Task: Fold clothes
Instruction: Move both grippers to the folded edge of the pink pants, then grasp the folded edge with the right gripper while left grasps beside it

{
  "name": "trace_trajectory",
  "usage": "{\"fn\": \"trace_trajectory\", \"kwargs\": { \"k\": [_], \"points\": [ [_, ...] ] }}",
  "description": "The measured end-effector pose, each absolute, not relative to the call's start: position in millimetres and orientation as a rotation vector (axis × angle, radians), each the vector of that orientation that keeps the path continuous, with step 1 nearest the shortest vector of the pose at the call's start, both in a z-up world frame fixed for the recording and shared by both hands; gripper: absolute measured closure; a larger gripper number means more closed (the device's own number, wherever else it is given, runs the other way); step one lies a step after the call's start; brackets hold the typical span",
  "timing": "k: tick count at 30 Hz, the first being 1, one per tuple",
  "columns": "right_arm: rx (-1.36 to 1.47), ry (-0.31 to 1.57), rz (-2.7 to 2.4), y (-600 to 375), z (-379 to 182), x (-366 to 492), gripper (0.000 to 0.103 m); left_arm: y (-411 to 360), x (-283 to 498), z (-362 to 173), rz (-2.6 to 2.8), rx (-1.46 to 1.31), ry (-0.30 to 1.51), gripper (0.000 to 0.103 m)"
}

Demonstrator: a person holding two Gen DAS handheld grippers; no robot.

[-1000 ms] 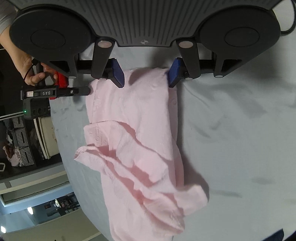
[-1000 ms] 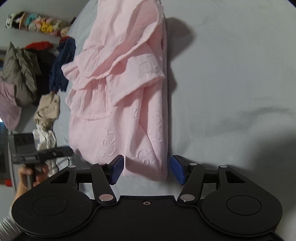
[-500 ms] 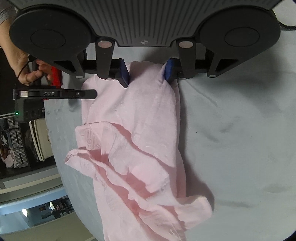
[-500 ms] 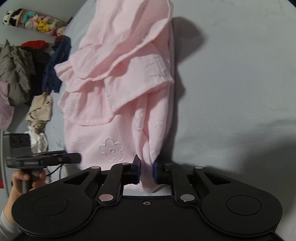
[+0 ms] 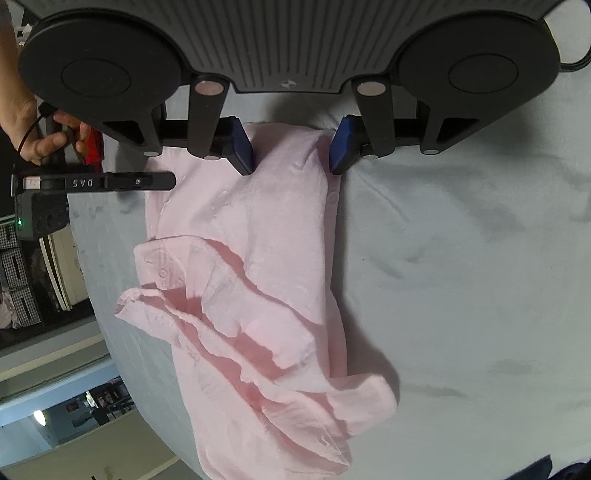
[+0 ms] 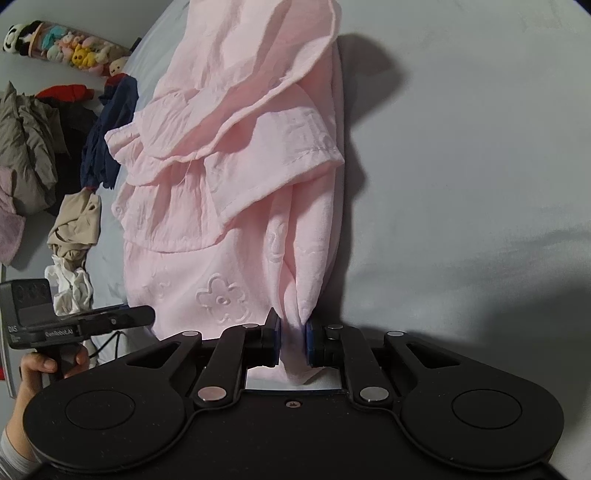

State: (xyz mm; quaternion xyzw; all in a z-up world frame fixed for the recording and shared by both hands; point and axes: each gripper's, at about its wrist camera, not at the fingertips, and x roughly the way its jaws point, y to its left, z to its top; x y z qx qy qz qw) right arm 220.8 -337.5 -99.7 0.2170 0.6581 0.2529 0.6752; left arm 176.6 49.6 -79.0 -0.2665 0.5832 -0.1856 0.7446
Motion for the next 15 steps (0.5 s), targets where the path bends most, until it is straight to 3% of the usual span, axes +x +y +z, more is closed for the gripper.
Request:
{"fn": "trace_trajectory", "kwargs": {
  "k": [15],
  "points": [
    [0.458,1.468,0.572,-333.7,-98.2,219.5,0.093,61.3,178.6,-72.0,-0.348,-0.513,1.297,0.061]
  ]
}}
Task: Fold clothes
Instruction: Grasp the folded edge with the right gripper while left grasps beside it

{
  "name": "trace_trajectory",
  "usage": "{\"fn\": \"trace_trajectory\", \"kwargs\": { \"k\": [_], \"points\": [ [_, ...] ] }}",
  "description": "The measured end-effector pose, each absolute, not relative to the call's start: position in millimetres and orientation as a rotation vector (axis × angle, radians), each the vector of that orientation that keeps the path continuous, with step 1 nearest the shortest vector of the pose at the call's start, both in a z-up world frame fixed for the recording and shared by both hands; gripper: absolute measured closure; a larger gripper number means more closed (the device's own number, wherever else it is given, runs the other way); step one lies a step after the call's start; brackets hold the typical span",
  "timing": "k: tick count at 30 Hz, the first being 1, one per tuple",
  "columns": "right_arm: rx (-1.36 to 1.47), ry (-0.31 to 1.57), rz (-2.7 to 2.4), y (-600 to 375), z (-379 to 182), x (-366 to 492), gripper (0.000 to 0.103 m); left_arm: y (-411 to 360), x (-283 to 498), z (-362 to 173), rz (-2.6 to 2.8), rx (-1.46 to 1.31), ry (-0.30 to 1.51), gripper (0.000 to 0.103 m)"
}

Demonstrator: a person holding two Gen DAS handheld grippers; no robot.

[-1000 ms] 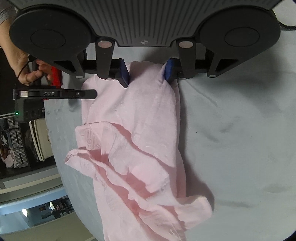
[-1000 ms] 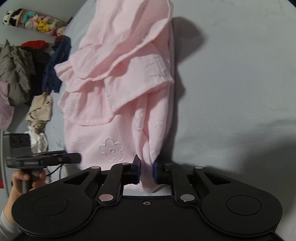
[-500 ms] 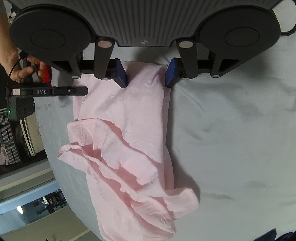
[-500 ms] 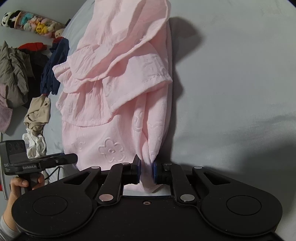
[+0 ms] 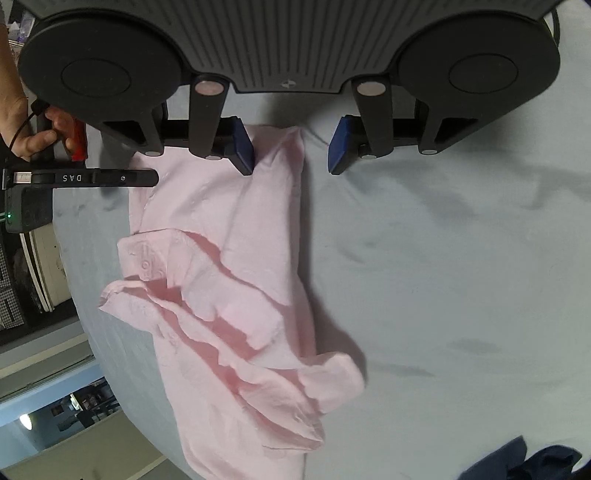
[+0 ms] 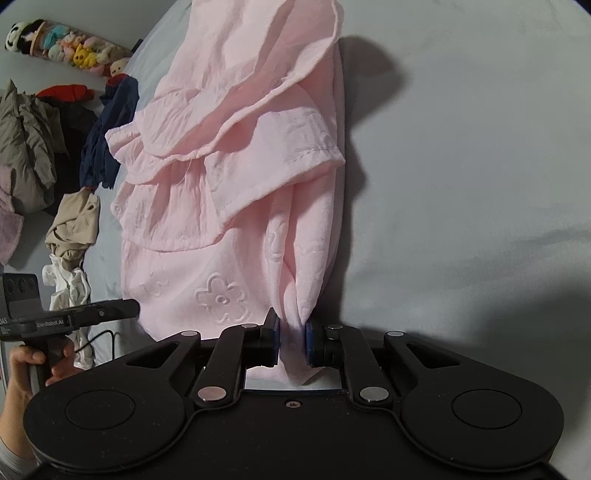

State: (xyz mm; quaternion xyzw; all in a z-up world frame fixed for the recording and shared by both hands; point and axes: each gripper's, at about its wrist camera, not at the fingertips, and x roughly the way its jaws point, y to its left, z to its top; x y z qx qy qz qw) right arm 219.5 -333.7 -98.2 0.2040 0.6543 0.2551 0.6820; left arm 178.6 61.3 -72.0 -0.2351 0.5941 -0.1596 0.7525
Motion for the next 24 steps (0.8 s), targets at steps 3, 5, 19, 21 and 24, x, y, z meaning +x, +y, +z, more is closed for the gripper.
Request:
{"fn": "trace_trajectory", "kwargs": {
  "k": [3,5,19,21,24],
  "points": [
    [0.449,1.468,0.573,-333.0,-97.1,219.6,0.093,58.1,180.3,-76.6,-0.35,-0.525,1.298,0.061],
    [0.447,1.466,0.571,-332.7,-96.5,219.3,0.093,52.6,181.3,-80.0,-0.366,-0.54,1.298,0.061],
    [0.515,1.477,0.576,-342.6,-99.0,219.5,0.091,49.1,184.5,-88.9,-0.417,-0.583,1.299,0.067],
    [0.53,1.481,0.581,-346.7,-99.9,218.7,0.091,52.5,184.6,-89.9,-0.422,-0.605,1.303,0.067],
    [0.573,1.488,0.583,-353.9,-102.3,217.5,0.087,58.3,184.5,-91.4,-0.432,-0.642,1.31,0.066]
  ]
}}
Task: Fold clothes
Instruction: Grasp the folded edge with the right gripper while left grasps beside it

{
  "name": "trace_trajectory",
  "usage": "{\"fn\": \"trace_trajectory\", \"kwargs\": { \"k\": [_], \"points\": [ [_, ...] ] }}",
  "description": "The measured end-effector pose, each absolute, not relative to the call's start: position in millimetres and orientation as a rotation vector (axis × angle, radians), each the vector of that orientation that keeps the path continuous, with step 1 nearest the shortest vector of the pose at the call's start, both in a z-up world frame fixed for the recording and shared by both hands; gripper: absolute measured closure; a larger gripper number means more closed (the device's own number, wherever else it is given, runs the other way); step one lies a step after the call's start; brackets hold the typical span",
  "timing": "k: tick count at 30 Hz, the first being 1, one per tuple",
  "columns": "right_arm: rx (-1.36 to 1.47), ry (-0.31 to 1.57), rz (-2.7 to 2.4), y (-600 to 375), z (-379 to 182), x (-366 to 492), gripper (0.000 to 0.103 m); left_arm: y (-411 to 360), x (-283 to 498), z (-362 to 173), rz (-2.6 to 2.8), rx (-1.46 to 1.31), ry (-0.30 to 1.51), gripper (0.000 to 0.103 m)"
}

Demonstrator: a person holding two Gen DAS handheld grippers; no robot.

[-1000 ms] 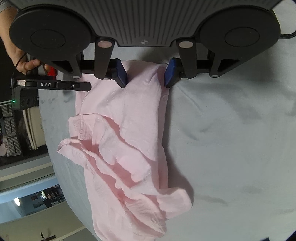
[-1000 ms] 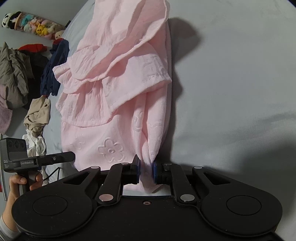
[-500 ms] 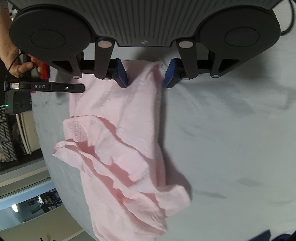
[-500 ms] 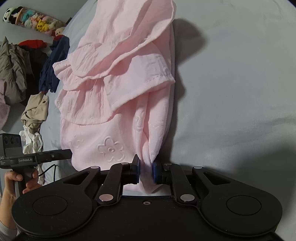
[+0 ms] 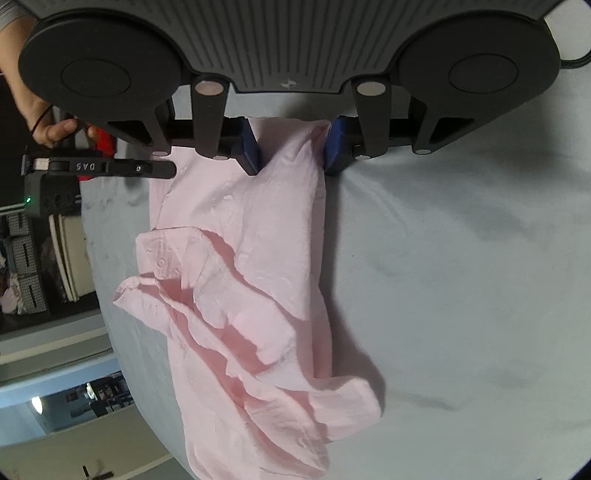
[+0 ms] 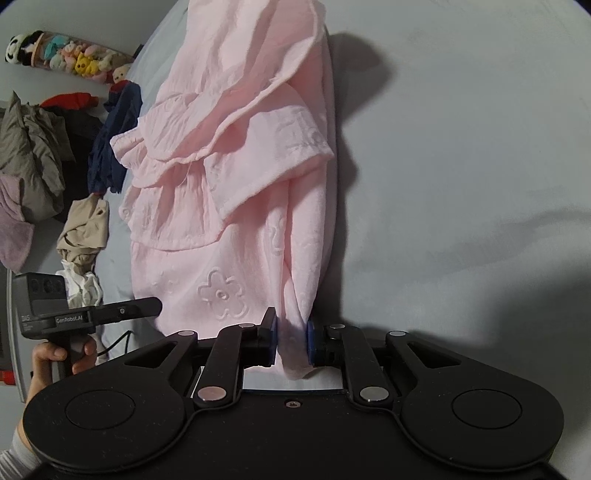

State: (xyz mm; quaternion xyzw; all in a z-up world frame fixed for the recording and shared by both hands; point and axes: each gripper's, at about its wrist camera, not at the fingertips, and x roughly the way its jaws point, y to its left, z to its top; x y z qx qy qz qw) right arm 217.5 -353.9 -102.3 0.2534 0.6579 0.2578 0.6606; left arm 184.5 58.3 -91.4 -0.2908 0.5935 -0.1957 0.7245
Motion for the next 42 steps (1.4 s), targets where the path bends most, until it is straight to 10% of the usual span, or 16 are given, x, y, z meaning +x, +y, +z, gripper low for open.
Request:
{"fn": "trace_trajectory", "kwargs": {
  "k": [24,28,31,42],
  "points": [
    [0.576,1.483,0.615,-361.6,-101.5,216.1,0.065,55.9,187.0,-102.0,-0.442,-0.726,1.334,0.063],
    [0.556,1.477,0.623,-352.6,-101.0,218.1,0.075,47.6,190.6,-103.4,-0.456,-0.73,1.329,0.064],
    [0.531,1.481,0.608,-347.5,-102.2,218.4,0.092,41.3,192.1,-103.7,-0.462,-0.695,1.329,0.084],
    [0.496,1.502,0.61,-345.5,-91.1,217.4,0.096,45.1,190.8,-92.7,-0.483,-0.67,1.33,0.093]
  ]
}}
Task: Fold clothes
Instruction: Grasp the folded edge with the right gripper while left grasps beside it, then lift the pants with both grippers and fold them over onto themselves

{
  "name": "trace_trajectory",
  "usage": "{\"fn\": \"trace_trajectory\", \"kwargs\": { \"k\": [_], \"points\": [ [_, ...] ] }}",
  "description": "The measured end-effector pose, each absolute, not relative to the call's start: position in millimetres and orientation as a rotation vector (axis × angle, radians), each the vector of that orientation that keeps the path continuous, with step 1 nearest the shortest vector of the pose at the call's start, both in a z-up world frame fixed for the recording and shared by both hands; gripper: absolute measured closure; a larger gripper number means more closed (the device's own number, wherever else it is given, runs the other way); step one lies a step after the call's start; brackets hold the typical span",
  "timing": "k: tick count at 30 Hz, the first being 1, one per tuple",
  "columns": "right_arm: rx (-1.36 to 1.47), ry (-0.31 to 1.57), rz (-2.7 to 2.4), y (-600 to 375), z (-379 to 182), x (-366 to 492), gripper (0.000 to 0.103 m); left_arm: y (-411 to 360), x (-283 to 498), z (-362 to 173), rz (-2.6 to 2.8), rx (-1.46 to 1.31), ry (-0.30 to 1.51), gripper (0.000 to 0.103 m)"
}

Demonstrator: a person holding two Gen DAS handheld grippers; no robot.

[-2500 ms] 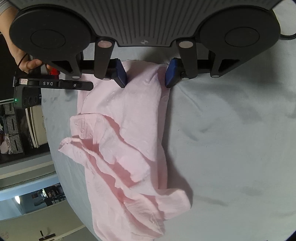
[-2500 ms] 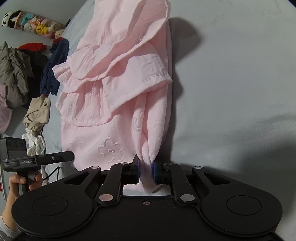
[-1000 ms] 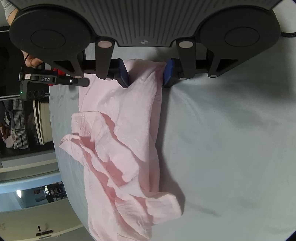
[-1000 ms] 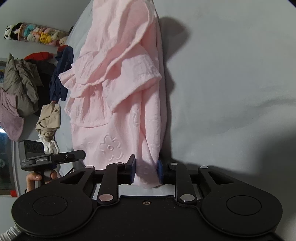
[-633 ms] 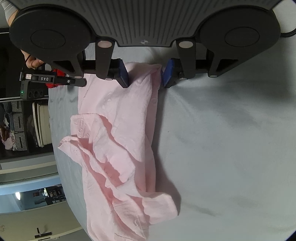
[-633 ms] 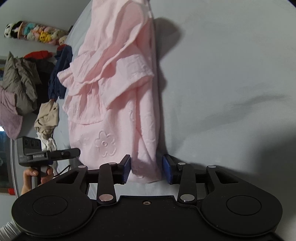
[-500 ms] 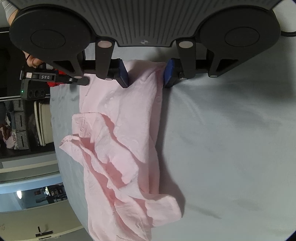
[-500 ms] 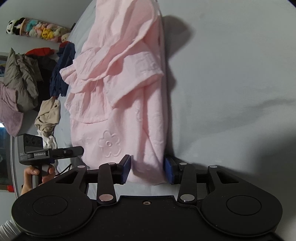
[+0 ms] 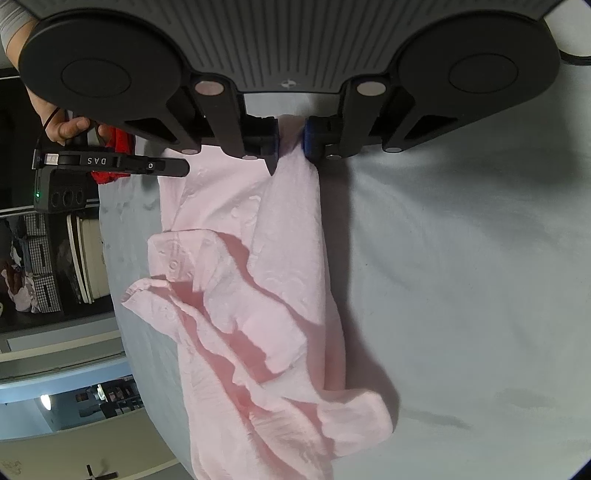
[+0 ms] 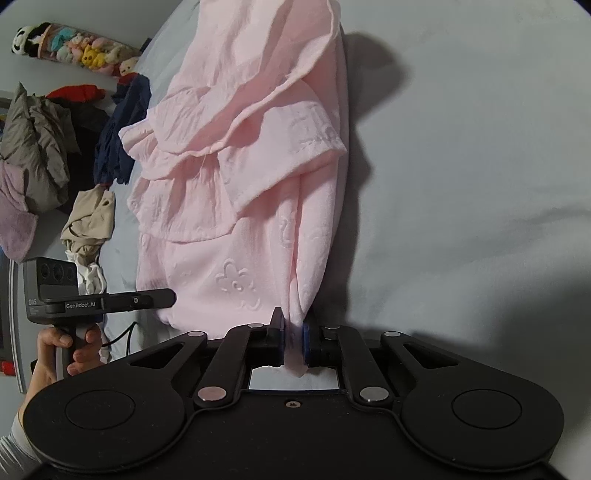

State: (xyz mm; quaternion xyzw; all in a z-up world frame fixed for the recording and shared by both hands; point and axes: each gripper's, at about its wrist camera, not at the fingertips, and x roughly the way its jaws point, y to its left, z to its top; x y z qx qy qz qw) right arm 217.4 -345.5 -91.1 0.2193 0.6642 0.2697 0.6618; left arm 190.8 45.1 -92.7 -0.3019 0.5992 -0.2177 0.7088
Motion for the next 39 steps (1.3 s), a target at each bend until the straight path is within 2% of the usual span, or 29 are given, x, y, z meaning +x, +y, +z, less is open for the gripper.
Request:
{"fn": "trace_trajectory", "kwargs": {
  "k": [11,21,32,39],
  "points": [
    [0.405,1.556,0.678,-335.4,-62.8,203.1,0.097,45.9,177.7,-64.2,-0.523,-0.568,1.347,0.094],
    [0.387,1.608,0.732,-331.1,-35.0,155.5,0.097,47.1,135.7,-32.6,-0.574,-0.496,1.374,0.094],
    [0.398,1.612,0.788,-337.2,7.9,83.7,0.097,45.2,78.0,-1.7,-0.639,-0.422,1.408,0.094],
    [0.411,1.572,0.782,-339.9,21.4,67.0,0.097,49.5,57.4,7.6,-0.647,-0.423,1.394,0.094]
  ]
}}
